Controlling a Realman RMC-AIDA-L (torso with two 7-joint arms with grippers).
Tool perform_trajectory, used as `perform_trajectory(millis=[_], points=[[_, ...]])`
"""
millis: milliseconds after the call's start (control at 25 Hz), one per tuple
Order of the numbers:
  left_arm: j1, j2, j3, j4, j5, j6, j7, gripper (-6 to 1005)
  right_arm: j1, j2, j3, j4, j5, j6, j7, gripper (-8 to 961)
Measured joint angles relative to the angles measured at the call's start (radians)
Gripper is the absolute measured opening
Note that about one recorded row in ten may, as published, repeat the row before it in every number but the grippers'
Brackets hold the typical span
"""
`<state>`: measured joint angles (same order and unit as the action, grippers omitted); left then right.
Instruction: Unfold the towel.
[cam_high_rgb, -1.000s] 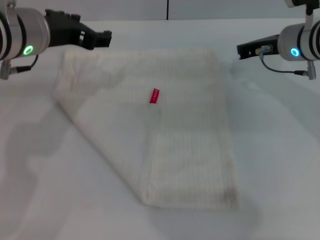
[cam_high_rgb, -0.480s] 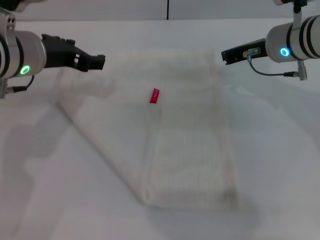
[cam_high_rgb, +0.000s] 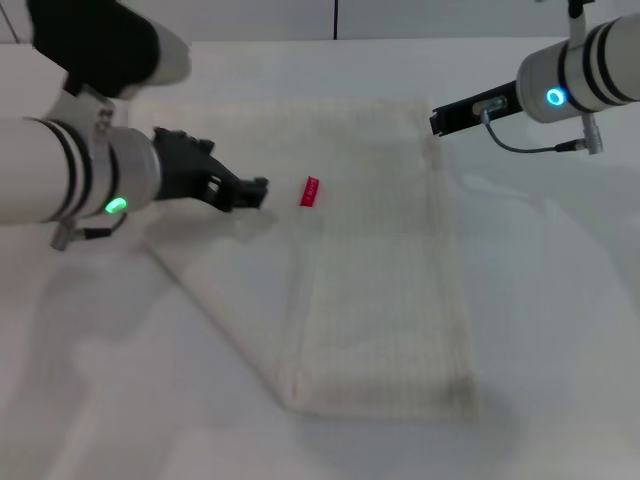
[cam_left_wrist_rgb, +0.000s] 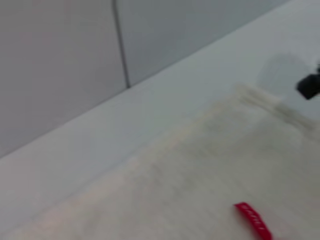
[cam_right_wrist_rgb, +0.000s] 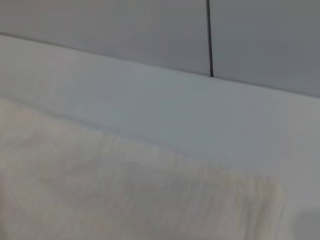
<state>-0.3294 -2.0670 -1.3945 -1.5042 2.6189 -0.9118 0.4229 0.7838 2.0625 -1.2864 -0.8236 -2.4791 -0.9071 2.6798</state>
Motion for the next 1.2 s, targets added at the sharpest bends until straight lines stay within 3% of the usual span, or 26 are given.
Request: perform_trajectory(millis=[160,360,760,840,1200], points=[[-0.001,0.0,0.012,0.004,-0.001,0.007,0.0,800,0.071,-0.005,0.017,0.12,0.0,0.047,-0.005,3],[-0.008,-0.002,0.088,0.025,-0.004,0.065,-0.008,800,0.093,-0.005,0.018,0.163,-0.001,0.07,-0.007,3],[-0.05,-0.002,0.165,0.092,-0.027,0.13,-0.008,784,0.104,-0.005,0.018,0.175,0.002,0.077,-0.008,4],[-0.068,-0.003,0.197,0.139,-0.034,0.196,-0.008,780,0.105,-0.003,0.018,0.175,0.002,0.077,-0.008,4],[-0.144,-0.005,0.212,0.286,-0.069,0.257,-0.013,764,0.109,0.006,0.008,0.178,0.002,0.083,-0.009,4]])
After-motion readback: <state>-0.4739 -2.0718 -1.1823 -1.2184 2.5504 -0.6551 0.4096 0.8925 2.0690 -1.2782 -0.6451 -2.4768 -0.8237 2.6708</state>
